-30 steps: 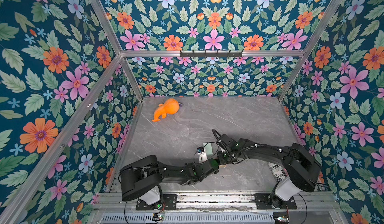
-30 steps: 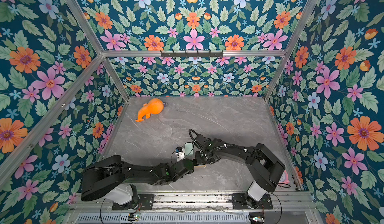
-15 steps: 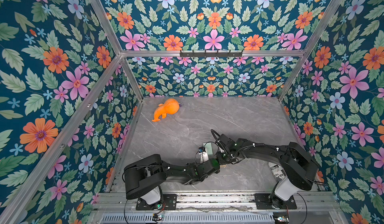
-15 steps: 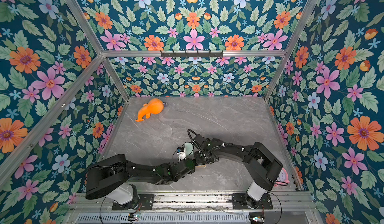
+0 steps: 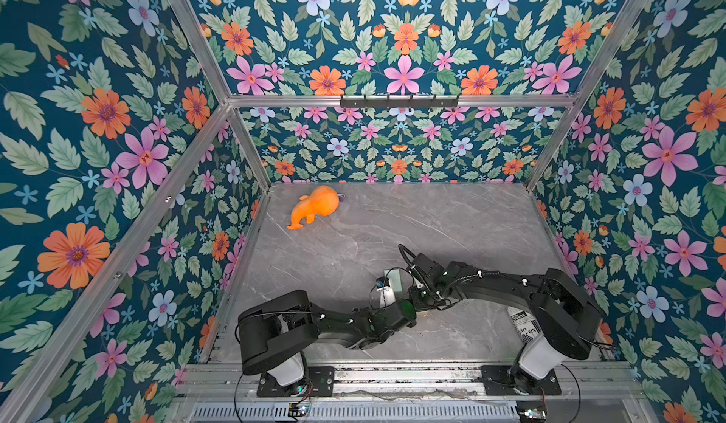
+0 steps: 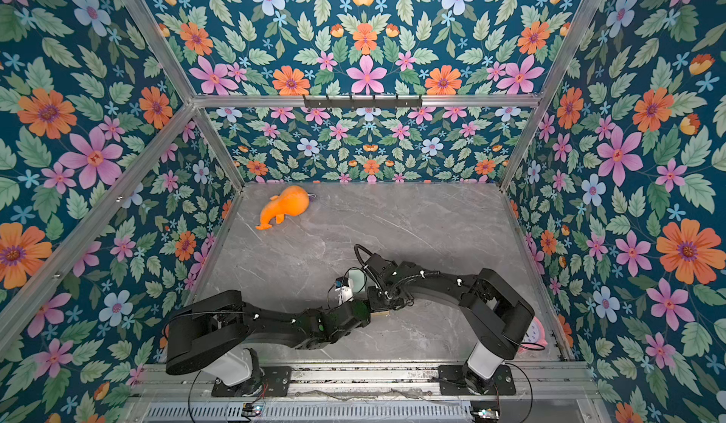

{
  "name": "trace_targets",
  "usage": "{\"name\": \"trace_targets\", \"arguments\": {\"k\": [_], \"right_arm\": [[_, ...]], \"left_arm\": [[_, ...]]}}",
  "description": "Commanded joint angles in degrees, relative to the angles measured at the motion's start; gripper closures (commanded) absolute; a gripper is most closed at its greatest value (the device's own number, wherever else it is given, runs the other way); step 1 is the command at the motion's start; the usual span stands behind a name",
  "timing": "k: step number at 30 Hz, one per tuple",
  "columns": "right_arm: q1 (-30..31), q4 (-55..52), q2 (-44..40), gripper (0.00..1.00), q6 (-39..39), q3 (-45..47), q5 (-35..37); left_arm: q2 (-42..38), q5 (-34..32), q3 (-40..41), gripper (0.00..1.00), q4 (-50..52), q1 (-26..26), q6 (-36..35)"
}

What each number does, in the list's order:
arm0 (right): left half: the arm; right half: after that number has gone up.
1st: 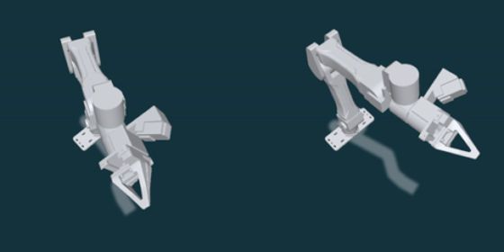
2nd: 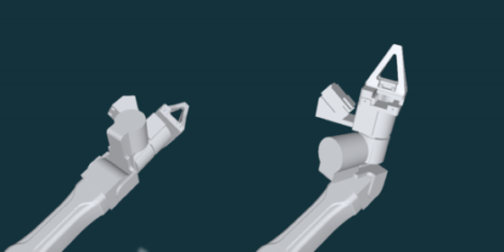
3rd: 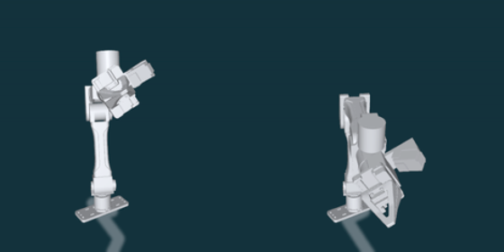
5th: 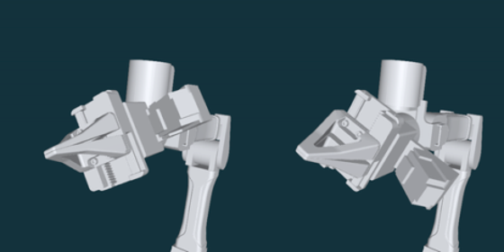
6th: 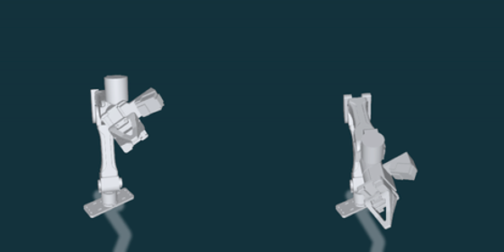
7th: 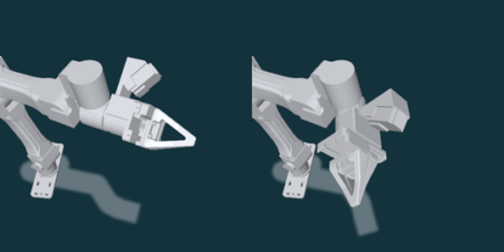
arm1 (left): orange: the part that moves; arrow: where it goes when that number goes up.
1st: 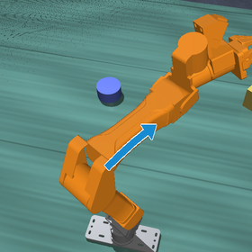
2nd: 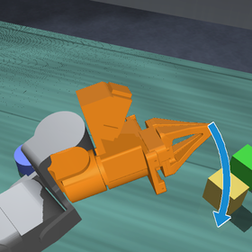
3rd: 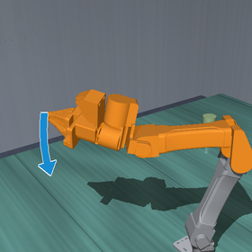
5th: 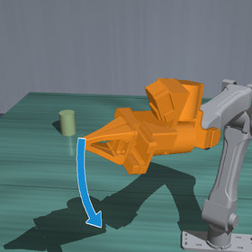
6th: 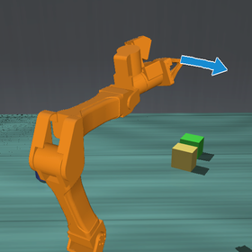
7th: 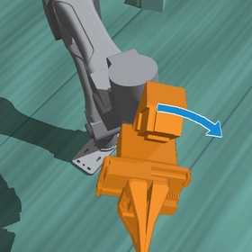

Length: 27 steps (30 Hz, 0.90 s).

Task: Take the rings out of the lift-off lid box
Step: Take out the ring from the jewelry box.

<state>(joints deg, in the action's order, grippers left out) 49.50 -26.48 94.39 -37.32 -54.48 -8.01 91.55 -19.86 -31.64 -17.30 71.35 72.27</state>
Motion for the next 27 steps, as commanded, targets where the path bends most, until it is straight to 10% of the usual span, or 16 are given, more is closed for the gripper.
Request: {"name": "trace_targets", "arguments": {"k": [1,27], "right_arm": [[0.3,-0.3,0.1,0.77,-1.2,0.0,0.2],[0.3,0.7,-5.0,0.94,-1.4,2.2,-0.4]], "left_arm": [[0.2,1.0,0.5,0.65,3.3,0.0,0.6],[1.7,1.4,0.6,0.66,3.1,0.0,0.9]]}}
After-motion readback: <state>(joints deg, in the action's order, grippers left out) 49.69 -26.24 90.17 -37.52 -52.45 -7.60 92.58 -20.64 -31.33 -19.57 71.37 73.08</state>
